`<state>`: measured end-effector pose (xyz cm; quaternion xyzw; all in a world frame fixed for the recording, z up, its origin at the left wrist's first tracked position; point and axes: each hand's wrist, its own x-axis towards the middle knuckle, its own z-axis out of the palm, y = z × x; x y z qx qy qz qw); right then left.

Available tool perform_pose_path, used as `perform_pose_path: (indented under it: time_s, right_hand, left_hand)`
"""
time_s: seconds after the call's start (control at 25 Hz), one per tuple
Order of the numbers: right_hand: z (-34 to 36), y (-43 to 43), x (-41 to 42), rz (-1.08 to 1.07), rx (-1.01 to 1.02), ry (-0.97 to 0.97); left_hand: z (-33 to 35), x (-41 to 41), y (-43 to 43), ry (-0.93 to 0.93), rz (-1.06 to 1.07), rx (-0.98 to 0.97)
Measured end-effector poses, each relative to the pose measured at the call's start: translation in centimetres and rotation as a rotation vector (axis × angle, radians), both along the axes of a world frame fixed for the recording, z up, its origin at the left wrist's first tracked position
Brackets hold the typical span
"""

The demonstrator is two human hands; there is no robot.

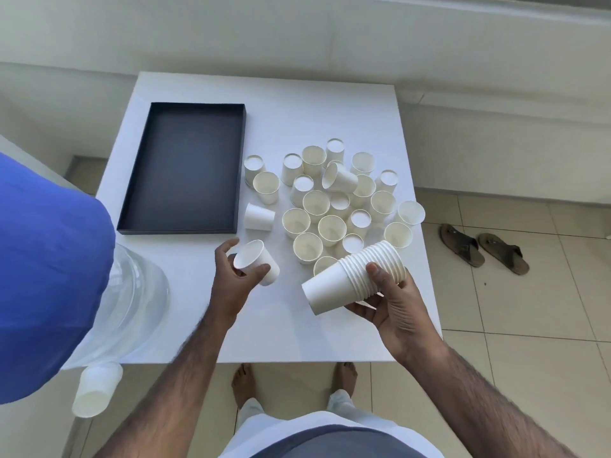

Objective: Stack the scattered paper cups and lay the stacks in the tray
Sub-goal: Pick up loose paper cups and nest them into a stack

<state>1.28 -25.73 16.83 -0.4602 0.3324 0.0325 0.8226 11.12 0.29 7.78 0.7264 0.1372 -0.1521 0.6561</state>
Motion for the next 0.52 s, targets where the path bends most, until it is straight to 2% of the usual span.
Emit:
perform_pose_path:
  time_s: [0.04,0.12,0.32,0.52]
  right_hand:
    - [0.4,0.2,0.6,-0.002,0.005,-0.018]
    - [1.1,0.7,1.9,-0.005,0.018,-0.062]
    - [2.3,2.1,4.2,0.038,0.007,-0.151]
    - [2.5,4.6,4.4,0.069,-0.015,-0.169]
  left_hand:
    - [1.2,-0.9,0.8,0.008,-0.042,-0.068]
    - [3.3,-2.4,1.9,-0.009,-0.137,-0.085]
    - [6.4,-3.8,3.2,-0.103,-0.341,0.144]
    - [8.1,-4.3,2.8,-0.179,-0.393,0.245]
